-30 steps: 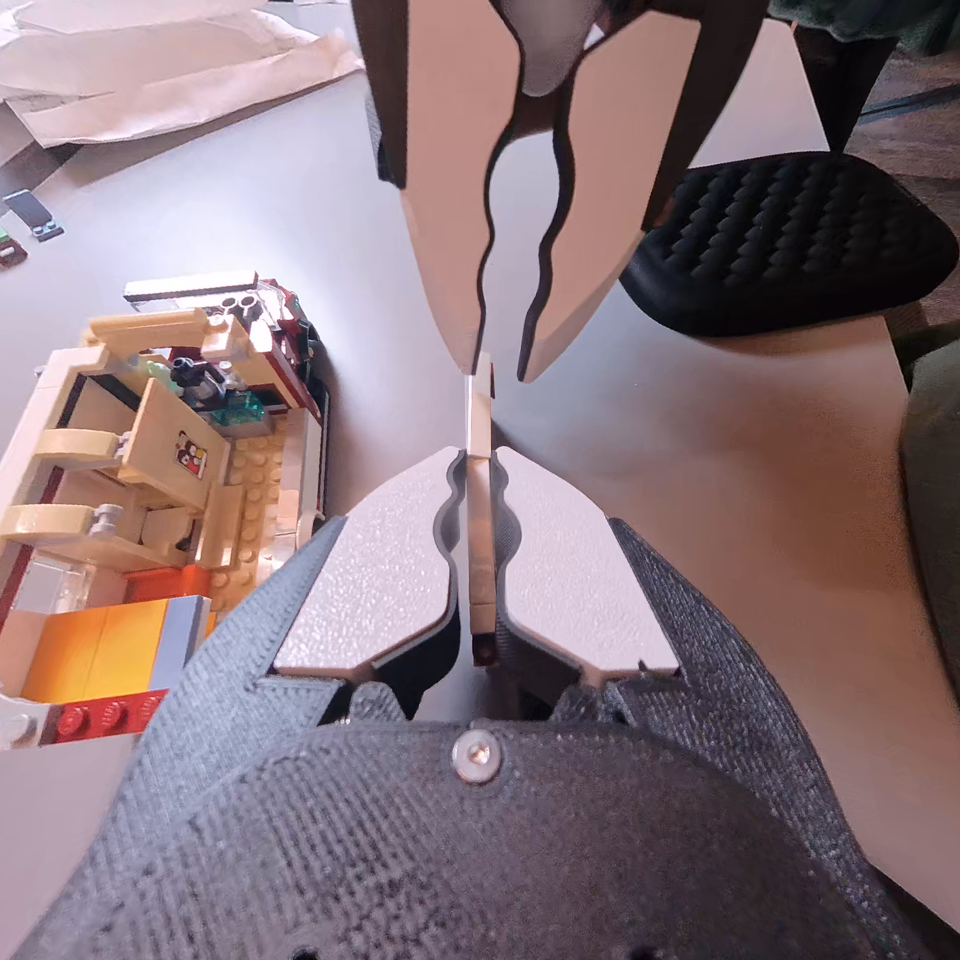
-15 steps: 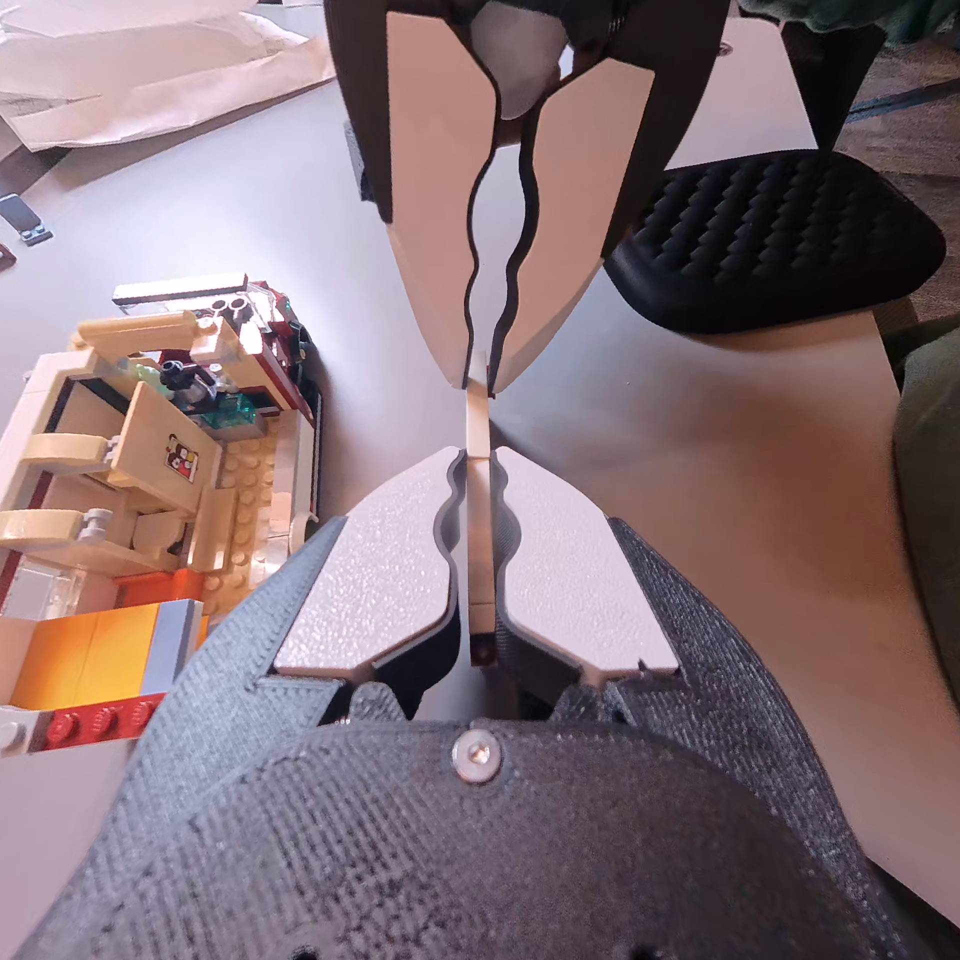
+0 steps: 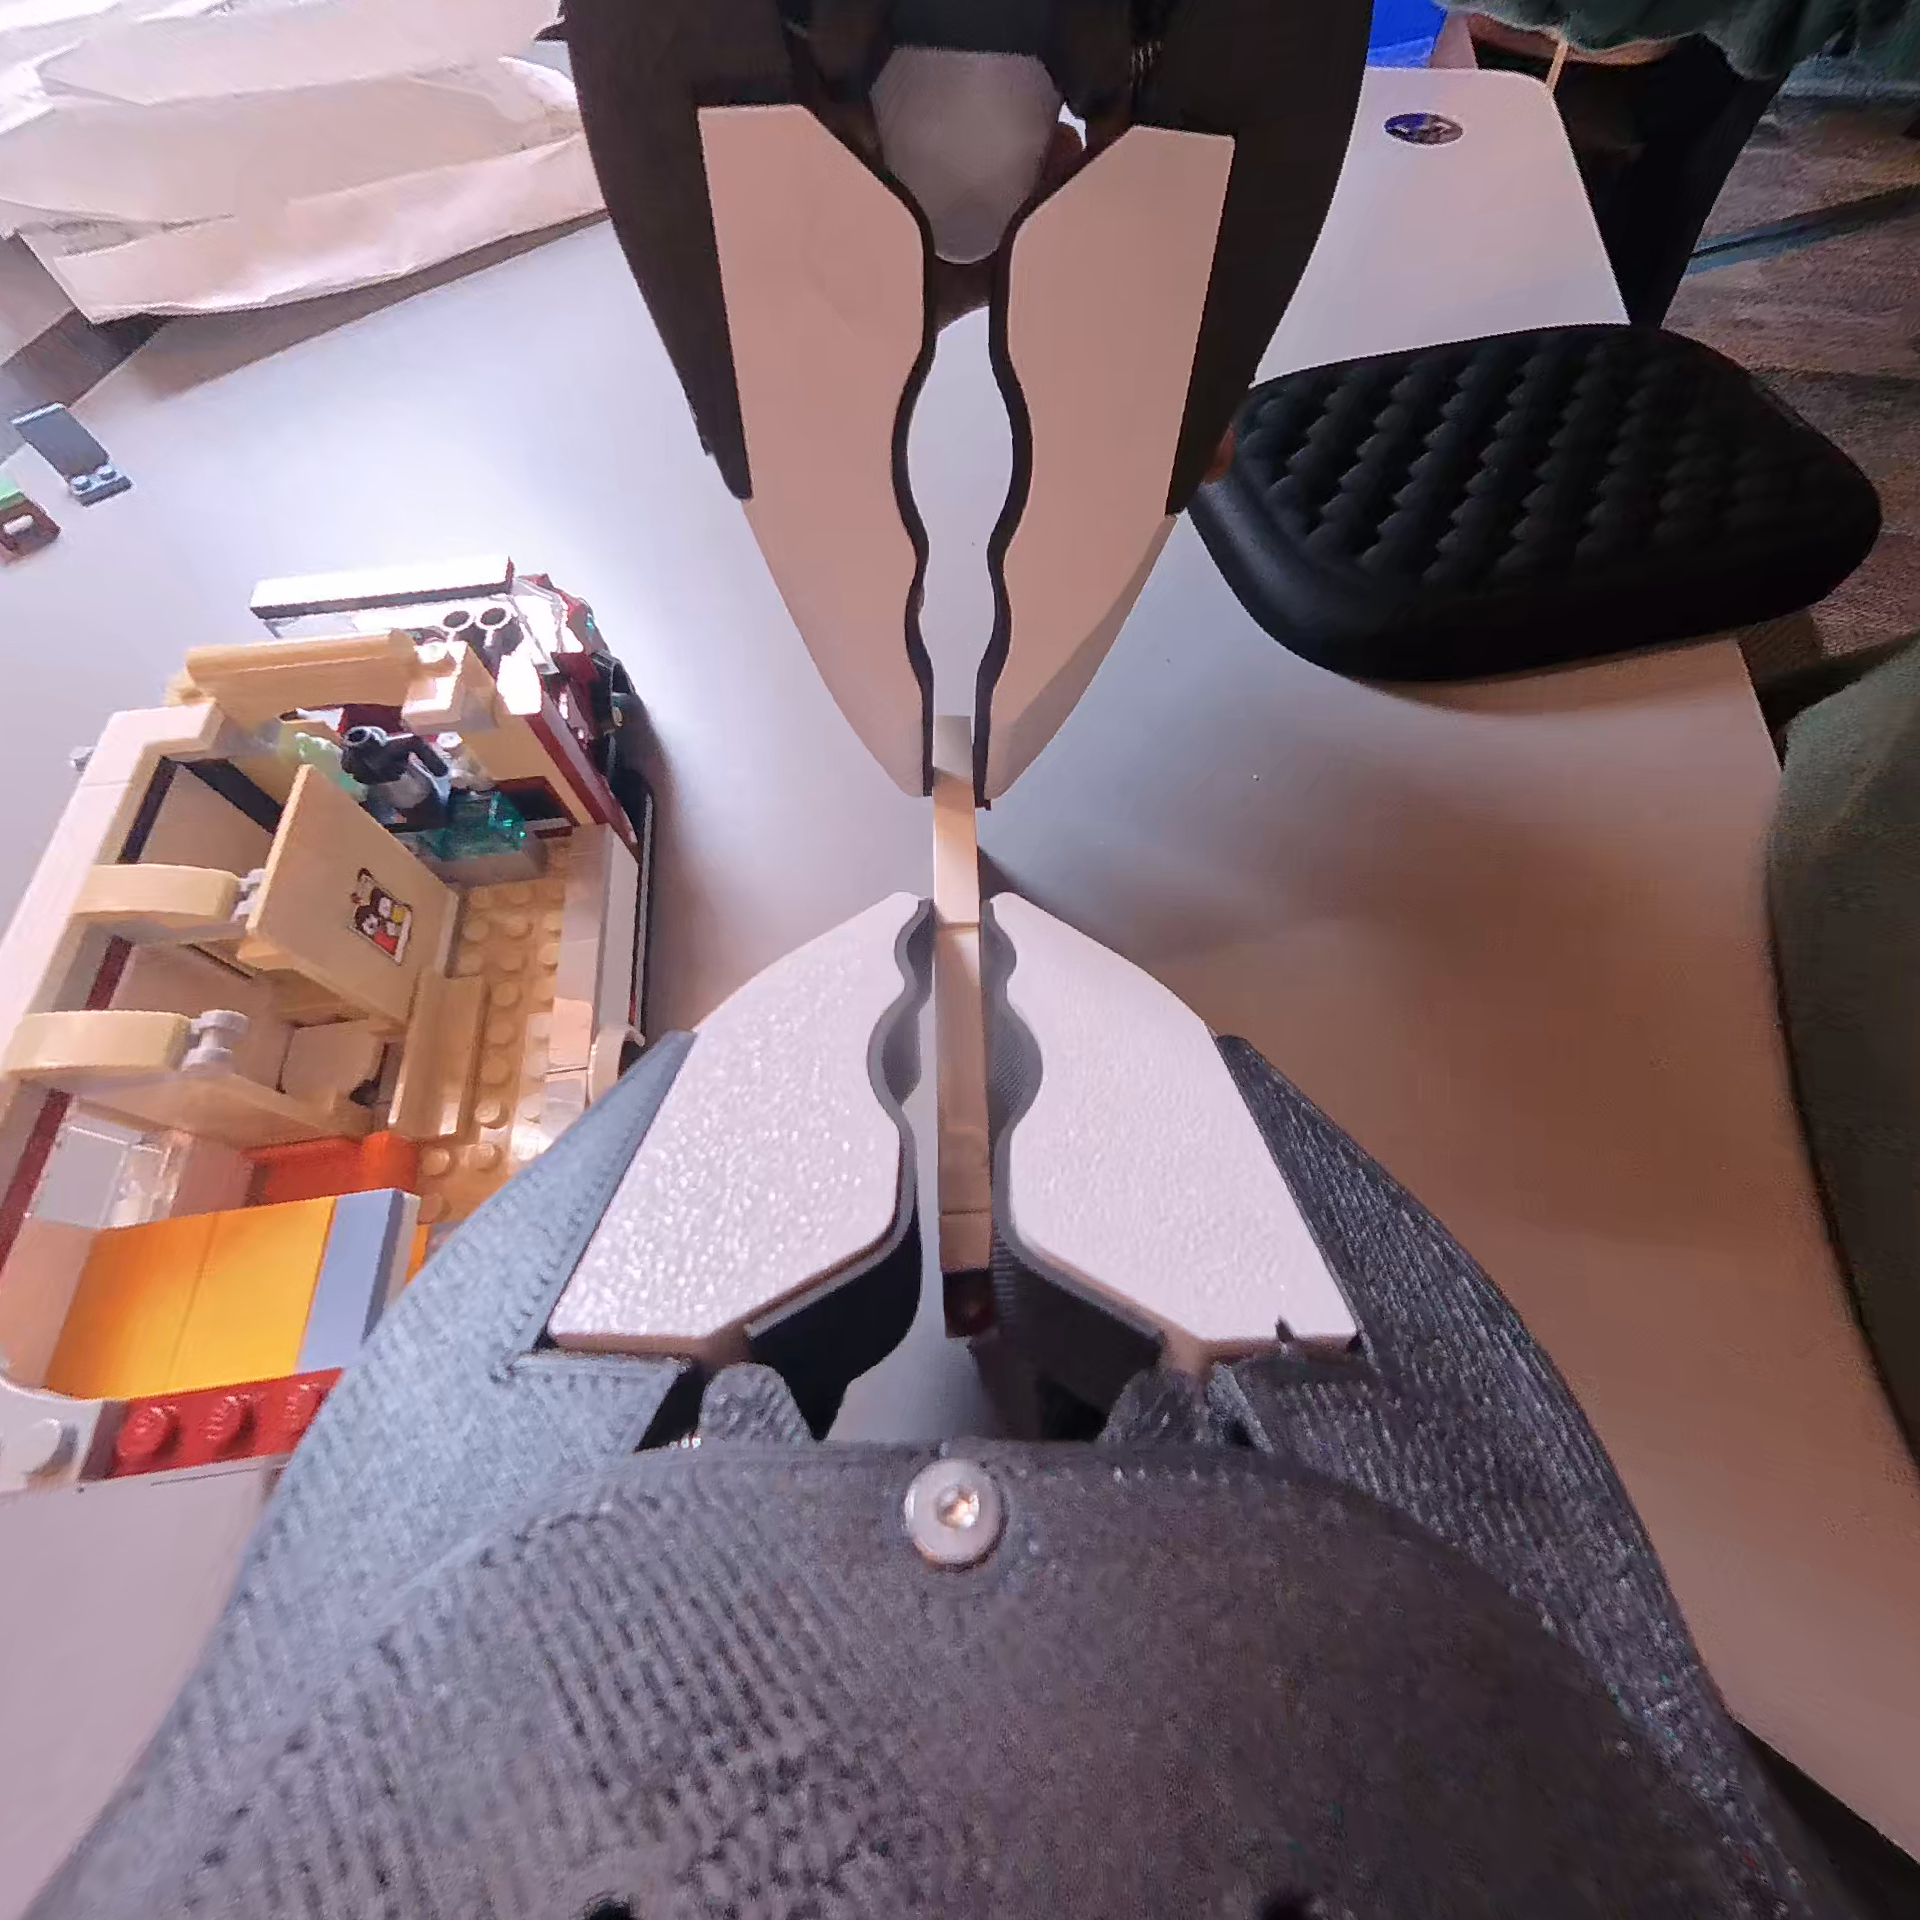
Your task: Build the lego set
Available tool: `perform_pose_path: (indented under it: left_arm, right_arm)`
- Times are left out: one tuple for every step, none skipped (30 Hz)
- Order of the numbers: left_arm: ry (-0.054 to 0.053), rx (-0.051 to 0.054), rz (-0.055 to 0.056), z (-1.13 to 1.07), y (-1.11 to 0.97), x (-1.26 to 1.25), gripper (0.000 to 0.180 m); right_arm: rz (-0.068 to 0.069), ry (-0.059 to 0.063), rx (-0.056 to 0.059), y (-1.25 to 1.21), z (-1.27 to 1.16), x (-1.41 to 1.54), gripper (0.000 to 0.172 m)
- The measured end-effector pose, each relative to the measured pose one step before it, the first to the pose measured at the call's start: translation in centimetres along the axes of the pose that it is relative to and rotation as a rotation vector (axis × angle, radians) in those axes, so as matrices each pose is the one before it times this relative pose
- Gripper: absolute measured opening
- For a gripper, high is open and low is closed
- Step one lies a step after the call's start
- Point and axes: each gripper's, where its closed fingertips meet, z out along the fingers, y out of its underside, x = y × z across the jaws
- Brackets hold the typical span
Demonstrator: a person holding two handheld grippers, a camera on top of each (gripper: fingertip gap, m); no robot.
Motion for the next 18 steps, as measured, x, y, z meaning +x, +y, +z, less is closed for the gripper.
perform_pose_path:
  left_arm:
    - [0.0019,-0.0015,-0.0053,0.007,0.000,0.007,0.008]
    - [0.0036,-0.0033,-0.0063,-0.006,0.011,0.028,0.008]
    - [0.0009,-0.0017,-0.0048,0.003,0.014,-0.015,0.008]
    - [0.0017,-0.0009,-0.0063,0.004,0.006,0.015,0.008]
    - [0.0024,-0.0019,-0.0067,0.006,0.013,0.010,0.008]
    - [0.0004,-0.0018,-0.0035,-0.006,0.007,-0.007,0.008]
    - [0.0002,-0.0016,-0.0040,0.008,0.009,-0.002,0.008]
    - [-0.0002,-0.0018,-0.0023,-0.009,0.009,-0.002,0.008]
    - [-0.0008,-0.0018,0.0015,-0.001,0.005,0.004,0.008]
    - [-0.0015,-0.0017,0.0021,0.002,0.003,0.006,0.008]
    - [-0.0016,-0.0015,0.0004,0.003,0.012,-0.012,0.008]
    - [0.0002,-0.0017,-0.0028,-0.003,0.005,-0.002,0.008]
    - [0.0023,-0.0013,-0.0052,-0.003,0.000,-0.008,0.008]
    - [0.0038,-0.0005,-0.0077,0.004,-0.001,0.002,0.008]
    - [0.0034,-0.0001,-0.0050,0.002,0.008,-0.007,0.008]
    - [0.0015,-0.0008,-0.0030,-0.002,-0.006,-0.011,0.008]
    - [0.0001,-0.0013,-0.0027,0.004,-0.004,-0.012,0.008]
    - [0.0005,-0.0008,-0.0020,0.008,0.001,-0.003,0.008]
  right_arm:
    - [0.0016,-0.0023,-0.0004,0.016,0.027,-0.016,0.007]
    - [0.0011,-0.0020,-0.0010,0.018,0.037,-0.025,0.007]
    - [-0.0005,0.0004,-0.0018,0.035,0.049,-0.006,0.007]
    - [0.0000,-0.0005,-0.0016,0.040,0.045,-0.026,0.007]
    - [0.0022,-0.0002,0.0032,0.003,-0.002,-0.015,0.008]
    - [0.0037,0.0006,0.0037,0.008,-0.027,0.004,0.009]
    - [0.0043,0.0030,0.0022,0.074,-0.052,0.048,0.011]
    - [0.0041,0.0069,0.0056,0.060,-0.091,0.099,0.012]
    - [0.0054,0.0061,0.0101,0.012,-0.113,0.083,0.012]
    - [0.0060,0.0027,0.0112,-0.009,-0.141,0.006,0.012]
    - [0.0018,0.0055,0.0138,-0.065,-0.177,0.000,0.012]
    - [-0.0033,0.0072,0.0164,-0.099,-0.194,-0.035,0.011]
    - [-0.0040,0.0089,0.0146,-0.090,-0.171,-0.036,0.010]
    - [-0.0016,0.0091,0.0084,-0.010,-0.120,-0.024,0.008]
    - [-0.0005,0.0074,-0.0027,0.140,-0.021,-0.031,0.008]
    - [-0.0027,0.0066,-0.0053,0.187,0.059,-0.032,0.007]
    - [-0.0029,0.0051,-0.0006,0.113,0.079,-0.034,0.005]
    - [0.0006,0.0059,0.0070,-0.029,0.023,0.006,0.005]
